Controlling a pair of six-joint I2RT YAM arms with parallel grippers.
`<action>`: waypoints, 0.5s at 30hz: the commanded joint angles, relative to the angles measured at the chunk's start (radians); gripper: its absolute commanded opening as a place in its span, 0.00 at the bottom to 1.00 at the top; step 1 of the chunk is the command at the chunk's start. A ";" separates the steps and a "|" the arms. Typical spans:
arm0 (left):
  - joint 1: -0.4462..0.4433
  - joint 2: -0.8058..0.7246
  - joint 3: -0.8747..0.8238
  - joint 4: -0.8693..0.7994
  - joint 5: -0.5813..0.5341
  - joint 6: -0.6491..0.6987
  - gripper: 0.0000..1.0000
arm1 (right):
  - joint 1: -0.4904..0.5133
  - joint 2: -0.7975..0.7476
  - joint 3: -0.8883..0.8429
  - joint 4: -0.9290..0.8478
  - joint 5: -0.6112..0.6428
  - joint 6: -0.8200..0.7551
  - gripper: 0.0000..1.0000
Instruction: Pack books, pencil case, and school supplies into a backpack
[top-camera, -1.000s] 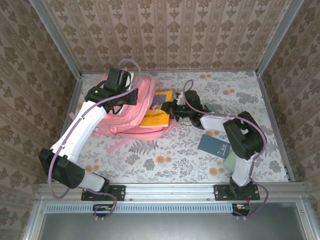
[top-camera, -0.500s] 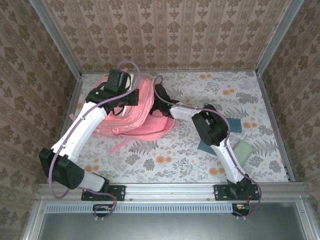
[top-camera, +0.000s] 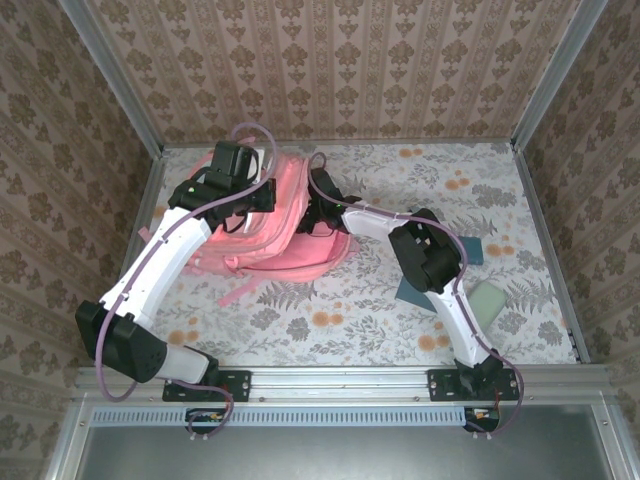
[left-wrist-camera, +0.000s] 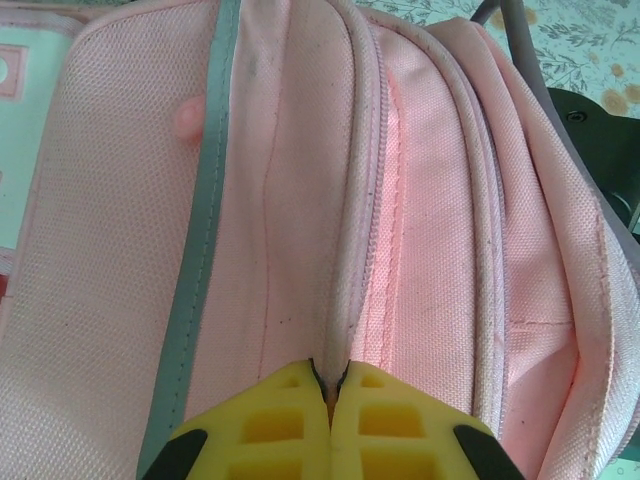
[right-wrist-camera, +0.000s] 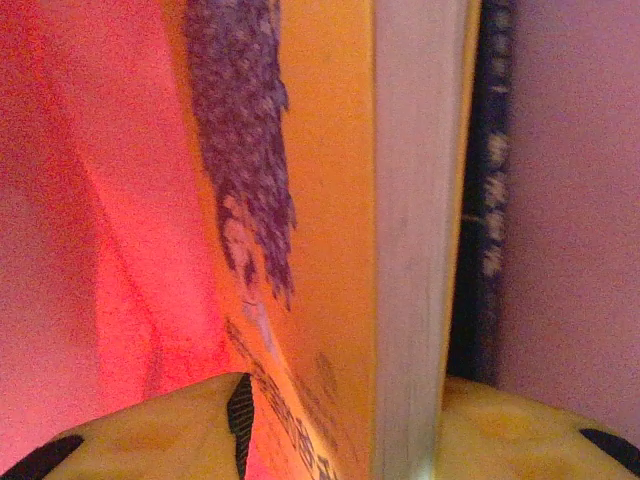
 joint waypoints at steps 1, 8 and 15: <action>0.007 -0.040 0.008 0.069 0.027 -0.017 0.00 | -0.003 -0.096 -0.022 -0.119 0.052 -0.091 0.52; 0.008 -0.037 0.005 0.078 0.038 -0.024 0.00 | 0.006 -0.069 -0.012 -0.168 0.050 -0.119 0.47; 0.007 -0.037 -0.001 0.096 0.079 -0.051 0.00 | 0.043 0.023 0.068 -0.210 0.049 -0.122 0.36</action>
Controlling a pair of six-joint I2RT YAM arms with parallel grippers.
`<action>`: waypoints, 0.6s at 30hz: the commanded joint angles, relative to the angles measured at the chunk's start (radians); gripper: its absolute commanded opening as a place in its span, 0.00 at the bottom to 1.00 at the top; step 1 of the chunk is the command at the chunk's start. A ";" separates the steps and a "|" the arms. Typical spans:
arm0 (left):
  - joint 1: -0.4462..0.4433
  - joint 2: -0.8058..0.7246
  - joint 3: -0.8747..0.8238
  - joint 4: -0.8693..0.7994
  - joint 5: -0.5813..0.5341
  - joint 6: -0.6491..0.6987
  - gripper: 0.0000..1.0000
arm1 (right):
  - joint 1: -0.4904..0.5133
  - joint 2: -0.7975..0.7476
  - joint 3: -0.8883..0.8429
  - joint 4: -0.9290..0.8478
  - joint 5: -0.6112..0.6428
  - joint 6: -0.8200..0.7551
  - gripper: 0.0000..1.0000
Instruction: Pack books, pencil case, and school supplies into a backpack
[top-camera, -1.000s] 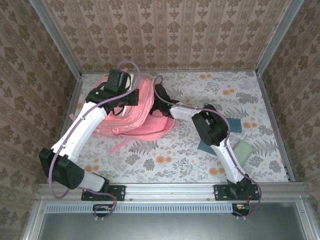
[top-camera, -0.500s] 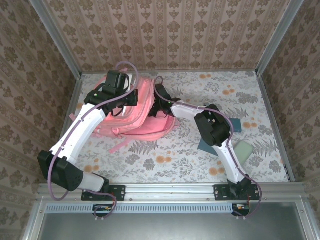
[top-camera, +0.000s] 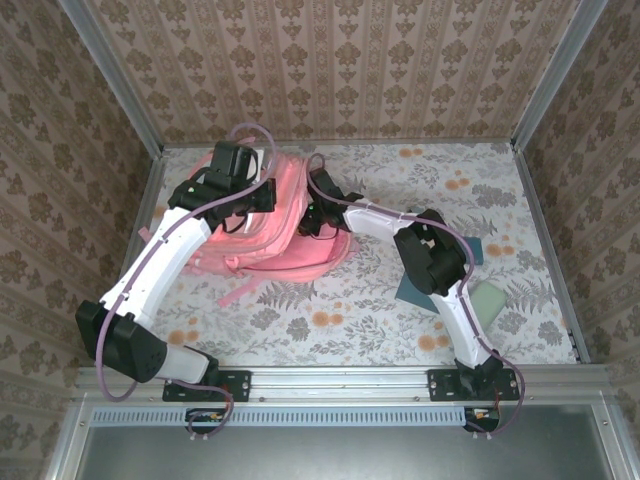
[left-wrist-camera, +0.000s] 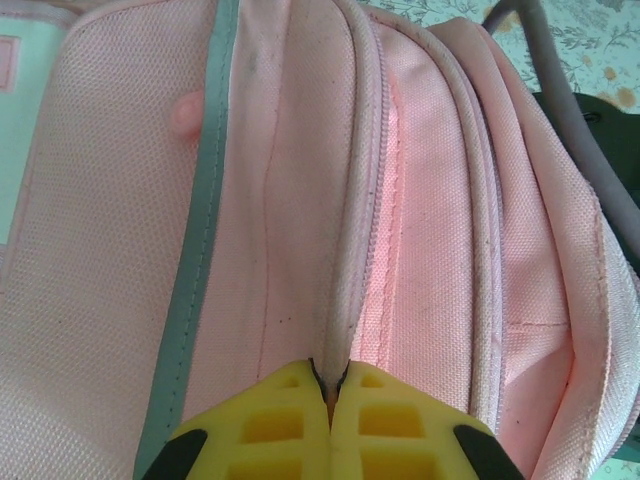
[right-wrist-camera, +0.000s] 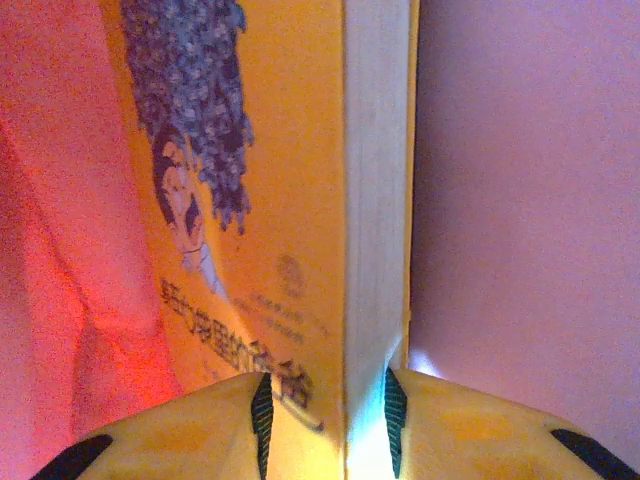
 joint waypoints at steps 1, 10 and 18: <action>0.000 -0.037 0.004 0.091 0.069 -0.035 0.00 | 0.031 0.057 0.058 -0.035 0.008 -0.010 0.33; -0.026 -0.022 -0.001 0.114 0.100 -0.039 0.00 | 0.062 0.137 0.211 -0.008 -0.049 0.016 0.27; -0.008 -0.040 -0.045 0.100 0.050 -0.021 0.00 | 0.019 -0.032 0.023 0.022 -0.015 -0.030 0.42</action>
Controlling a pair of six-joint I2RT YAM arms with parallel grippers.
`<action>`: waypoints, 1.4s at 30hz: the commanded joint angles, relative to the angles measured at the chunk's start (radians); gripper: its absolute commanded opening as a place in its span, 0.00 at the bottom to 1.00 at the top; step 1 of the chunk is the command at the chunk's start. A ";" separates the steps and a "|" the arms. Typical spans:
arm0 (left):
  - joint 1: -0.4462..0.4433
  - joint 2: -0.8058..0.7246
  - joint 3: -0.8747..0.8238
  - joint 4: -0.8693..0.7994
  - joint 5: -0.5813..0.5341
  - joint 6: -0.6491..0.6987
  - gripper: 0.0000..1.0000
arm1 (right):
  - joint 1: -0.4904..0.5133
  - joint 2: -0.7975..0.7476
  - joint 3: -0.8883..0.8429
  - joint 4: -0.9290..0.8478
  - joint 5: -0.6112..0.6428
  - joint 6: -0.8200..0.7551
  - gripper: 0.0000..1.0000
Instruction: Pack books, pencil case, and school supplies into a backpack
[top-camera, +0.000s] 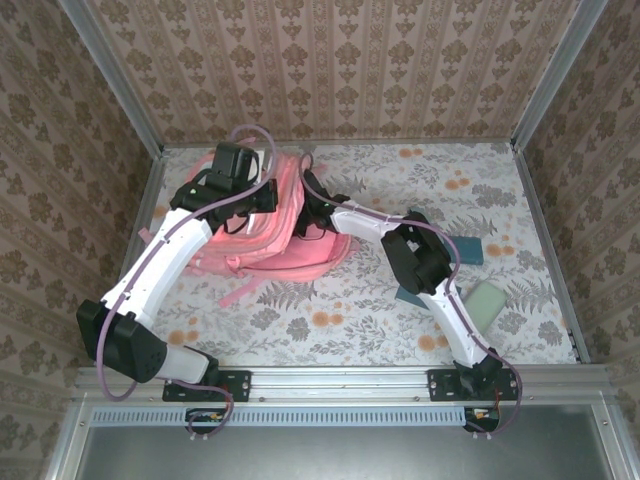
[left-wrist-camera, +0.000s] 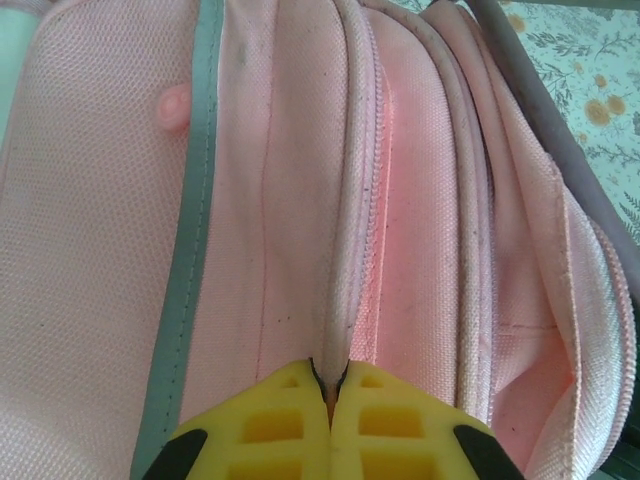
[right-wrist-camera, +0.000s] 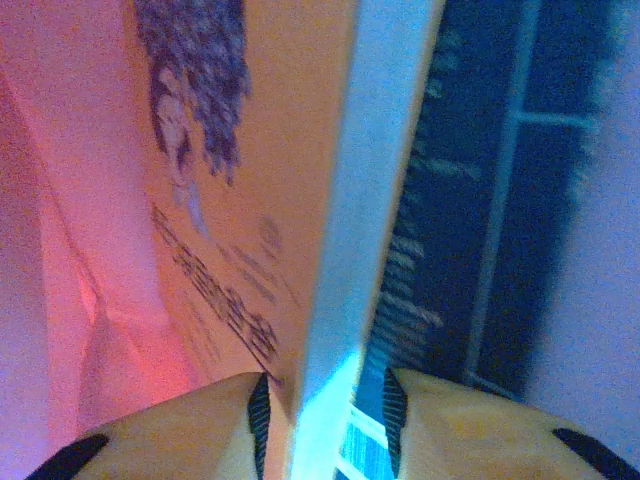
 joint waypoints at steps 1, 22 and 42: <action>-0.003 -0.038 -0.019 0.066 0.034 -0.001 0.00 | -0.019 -0.139 -0.102 0.000 0.025 -0.035 0.43; -0.041 -0.028 -0.233 0.167 0.061 -0.010 0.37 | -0.323 -0.997 -0.933 -0.288 0.348 -0.338 0.60; -0.194 0.084 -0.183 0.239 0.039 -0.078 0.62 | -0.428 -1.106 -1.285 -0.242 0.337 -0.292 0.71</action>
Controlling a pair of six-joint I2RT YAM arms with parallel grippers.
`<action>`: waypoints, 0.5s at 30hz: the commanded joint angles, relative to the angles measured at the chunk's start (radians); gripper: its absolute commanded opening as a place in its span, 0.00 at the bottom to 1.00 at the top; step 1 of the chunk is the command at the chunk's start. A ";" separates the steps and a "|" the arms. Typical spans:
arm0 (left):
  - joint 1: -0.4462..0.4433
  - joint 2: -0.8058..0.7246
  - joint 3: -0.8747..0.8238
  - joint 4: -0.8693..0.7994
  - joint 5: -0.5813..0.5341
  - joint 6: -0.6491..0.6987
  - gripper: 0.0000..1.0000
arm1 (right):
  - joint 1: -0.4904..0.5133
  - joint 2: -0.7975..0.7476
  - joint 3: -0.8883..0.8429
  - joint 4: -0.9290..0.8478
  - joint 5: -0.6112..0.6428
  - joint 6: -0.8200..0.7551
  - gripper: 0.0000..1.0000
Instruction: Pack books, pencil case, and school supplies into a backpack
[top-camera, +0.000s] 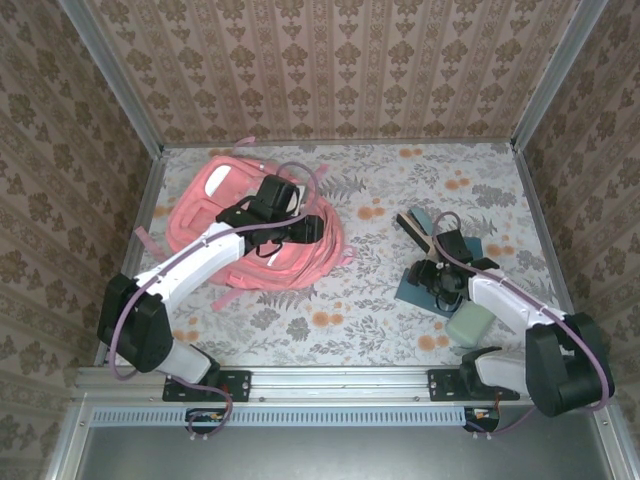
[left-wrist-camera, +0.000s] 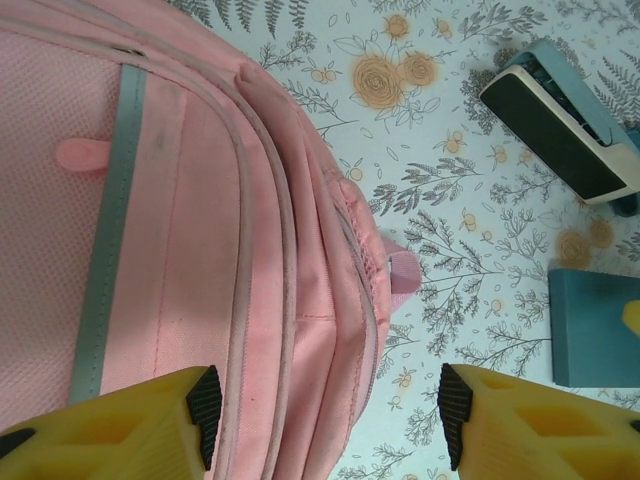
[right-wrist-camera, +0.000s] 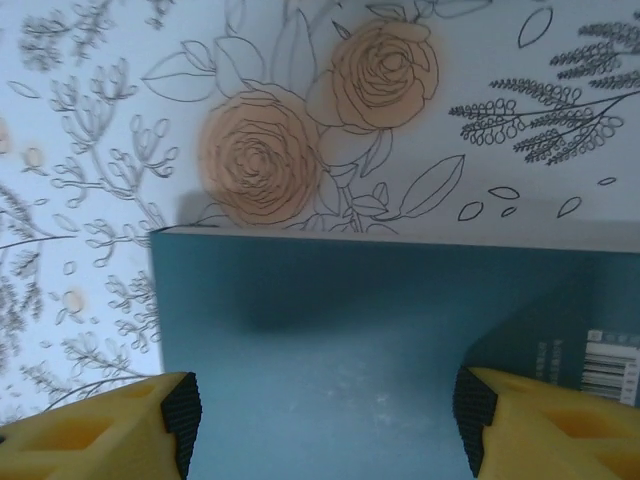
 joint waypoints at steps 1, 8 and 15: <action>-0.014 0.006 0.037 0.021 -0.003 -0.023 0.62 | 0.042 0.055 -0.003 0.094 -0.068 0.050 0.71; -0.037 0.011 0.026 0.027 -0.008 -0.037 0.62 | 0.173 0.184 0.078 0.196 -0.090 0.135 0.71; -0.084 0.056 0.004 0.087 0.030 -0.115 0.62 | 0.208 0.259 0.222 0.159 -0.088 0.119 0.71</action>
